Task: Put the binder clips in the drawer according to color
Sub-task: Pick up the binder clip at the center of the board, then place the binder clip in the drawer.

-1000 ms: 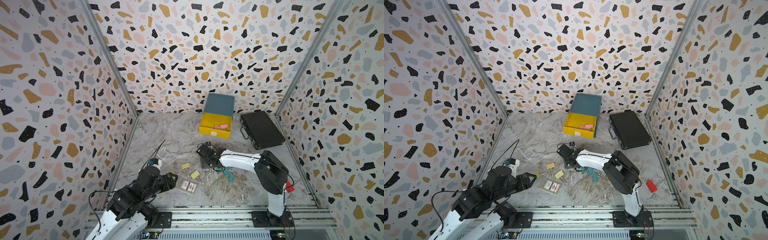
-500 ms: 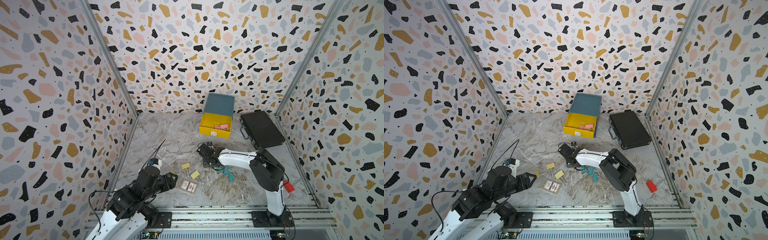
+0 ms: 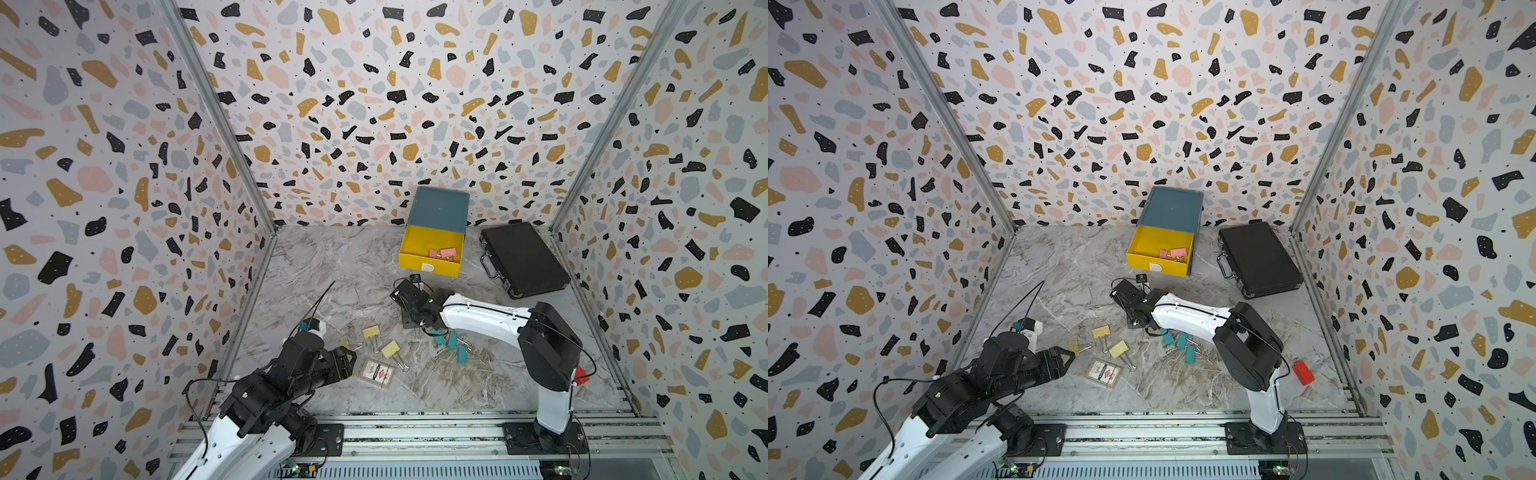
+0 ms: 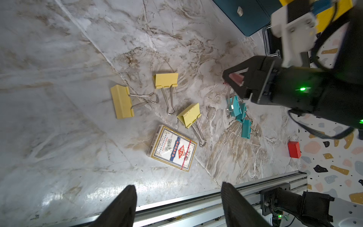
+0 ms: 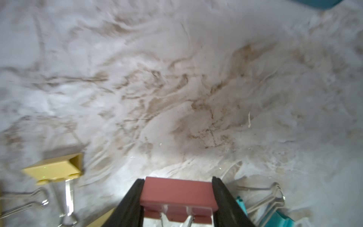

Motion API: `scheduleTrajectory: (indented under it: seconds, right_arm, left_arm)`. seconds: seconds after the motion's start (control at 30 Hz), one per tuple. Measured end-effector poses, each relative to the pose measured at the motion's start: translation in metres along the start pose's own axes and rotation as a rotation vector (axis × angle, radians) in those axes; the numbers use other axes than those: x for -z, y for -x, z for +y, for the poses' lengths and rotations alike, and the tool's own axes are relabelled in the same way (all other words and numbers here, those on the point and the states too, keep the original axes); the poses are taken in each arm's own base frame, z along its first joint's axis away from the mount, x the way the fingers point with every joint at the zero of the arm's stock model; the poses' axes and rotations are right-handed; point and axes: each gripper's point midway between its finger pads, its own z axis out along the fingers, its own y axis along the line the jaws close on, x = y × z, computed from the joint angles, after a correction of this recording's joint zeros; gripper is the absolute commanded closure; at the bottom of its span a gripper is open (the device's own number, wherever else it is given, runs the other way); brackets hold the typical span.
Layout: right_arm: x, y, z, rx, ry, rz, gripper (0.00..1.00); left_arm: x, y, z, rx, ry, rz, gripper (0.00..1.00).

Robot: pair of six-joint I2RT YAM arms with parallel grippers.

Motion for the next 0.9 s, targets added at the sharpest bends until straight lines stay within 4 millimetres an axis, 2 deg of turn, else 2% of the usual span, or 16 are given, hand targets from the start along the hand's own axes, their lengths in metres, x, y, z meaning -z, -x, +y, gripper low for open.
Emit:
scheduleTrajectory:
  seconds: [0.13, 0.2, 0.23, 0.33, 0.43, 0.53, 0.6, 0.67, 0.8, 0.9]
  right_arm:
    - [0.063, 0.056, 0.016, 0.015, 0.066, -0.149, 0.6]
    - [0.101, 0.091, 0.016, 0.007, 0.092, -0.241, 0.6]
    - [0.115, 0.104, 0.015, 0.001, 0.1, -0.273, 0.59]
    - [0.153, 0.15, -0.003, -0.042, 0.105, -0.376, 0.59]
    - [0.17, 0.188, -0.034, -0.099, 0.074, -0.433, 0.59]
    - [0.17, 0.22, -0.059, -0.144, 0.031, -0.466, 0.58]
    - [0.158, 0.233, -0.074, -0.163, -0.001, -0.463, 0.58]
    - [0.139, 0.242, -0.082, -0.173, -0.02, -0.437, 0.58]
    - [0.095, 0.241, -0.087, -0.169, -0.043, -0.36, 0.58]
    - [0.063, 0.227, -0.088, -0.156, -0.061, -0.277, 0.57]
  left_arm:
    - [-0.006, -0.002, 0.002, 0.0, 0.008, 0.01, 0.28]
    - [-0.008, -0.003, 0.002, 0.0, 0.009, 0.014, 0.28]
    - [-0.01, -0.003, 0.002, 0.001, 0.008, 0.016, 0.28]
    - [-0.011, -0.002, 0.0, 0.003, 0.005, 0.02, 0.28]
    - [-0.011, -0.002, -0.002, 0.003, -0.007, 0.021, 0.28]
    - [-0.012, -0.001, -0.004, 0.003, -0.011, 0.021, 0.28]
    - [-0.012, -0.001, -0.004, 0.003, -0.013, 0.021, 0.28]
    - [-0.013, -0.001, -0.005, 0.003, -0.012, 0.023, 0.28]
    - [-0.016, 0.0, -0.006, 0.003, -0.009, 0.027, 0.28]
    - [-0.017, 0.001, -0.007, 0.003, -0.009, 0.027, 0.28]
